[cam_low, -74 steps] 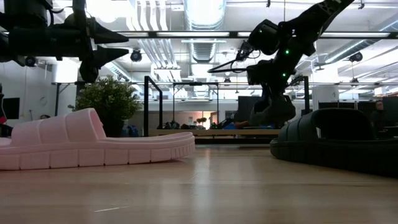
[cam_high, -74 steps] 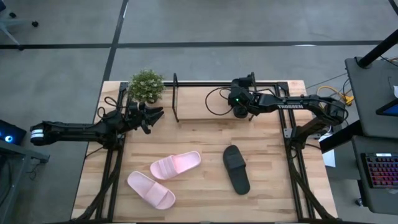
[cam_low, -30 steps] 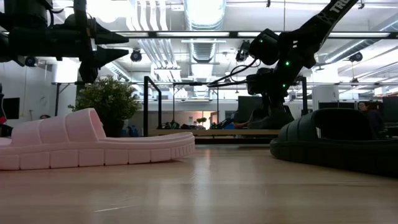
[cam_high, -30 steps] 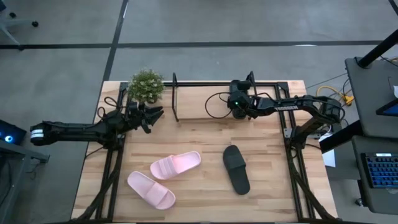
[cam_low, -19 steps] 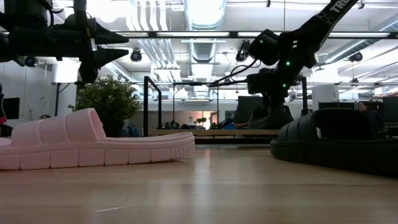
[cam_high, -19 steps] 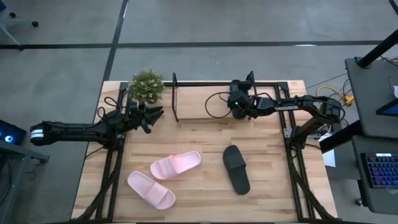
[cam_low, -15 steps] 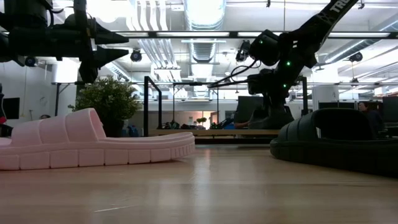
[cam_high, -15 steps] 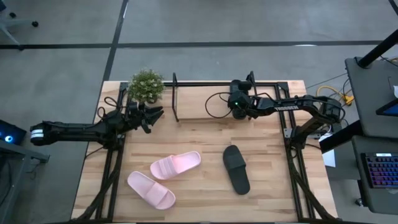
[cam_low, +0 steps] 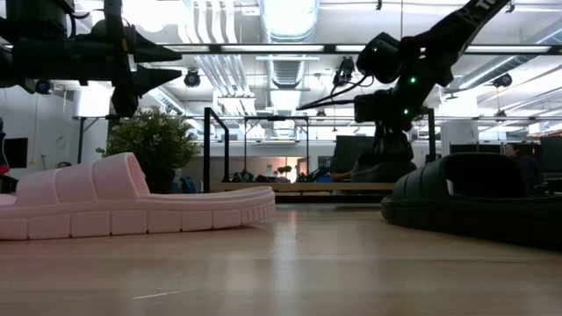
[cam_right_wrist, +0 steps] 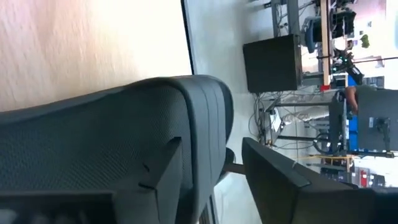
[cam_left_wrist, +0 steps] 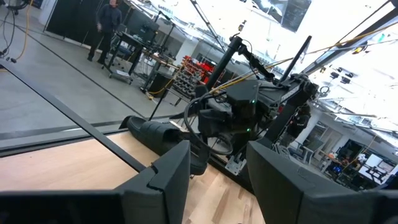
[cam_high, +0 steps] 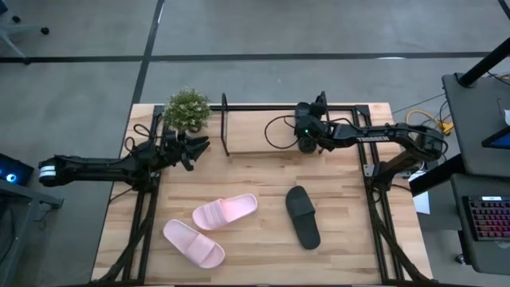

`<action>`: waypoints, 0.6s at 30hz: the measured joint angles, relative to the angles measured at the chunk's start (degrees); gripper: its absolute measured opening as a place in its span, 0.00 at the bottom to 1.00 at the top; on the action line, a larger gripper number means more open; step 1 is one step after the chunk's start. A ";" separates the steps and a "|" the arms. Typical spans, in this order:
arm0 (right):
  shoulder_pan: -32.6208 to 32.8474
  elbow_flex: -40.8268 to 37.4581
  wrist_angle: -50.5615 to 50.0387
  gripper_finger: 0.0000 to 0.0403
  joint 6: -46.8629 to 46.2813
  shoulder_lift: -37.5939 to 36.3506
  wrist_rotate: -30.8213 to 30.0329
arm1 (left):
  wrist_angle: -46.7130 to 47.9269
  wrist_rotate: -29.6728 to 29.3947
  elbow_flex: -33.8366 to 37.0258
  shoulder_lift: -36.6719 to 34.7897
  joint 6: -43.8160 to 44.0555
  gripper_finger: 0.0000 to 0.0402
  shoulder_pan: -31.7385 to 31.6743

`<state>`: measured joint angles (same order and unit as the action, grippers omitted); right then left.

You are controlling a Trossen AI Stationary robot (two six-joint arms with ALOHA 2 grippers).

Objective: Pick and place slides into the shelf
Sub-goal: Put the black slipper on the shelf

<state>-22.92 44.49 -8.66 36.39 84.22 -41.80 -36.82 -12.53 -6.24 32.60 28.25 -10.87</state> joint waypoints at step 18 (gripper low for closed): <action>0.42 0.08 -7.48 0.46 -4.65 -7.60 -0.03 | 0.01 0.02 0.00 0.02 -0.09 0.36 0.02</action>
<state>-22.50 44.57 -16.14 31.75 76.61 -41.83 -36.81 -12.51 -6.24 32.62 28.16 -10.86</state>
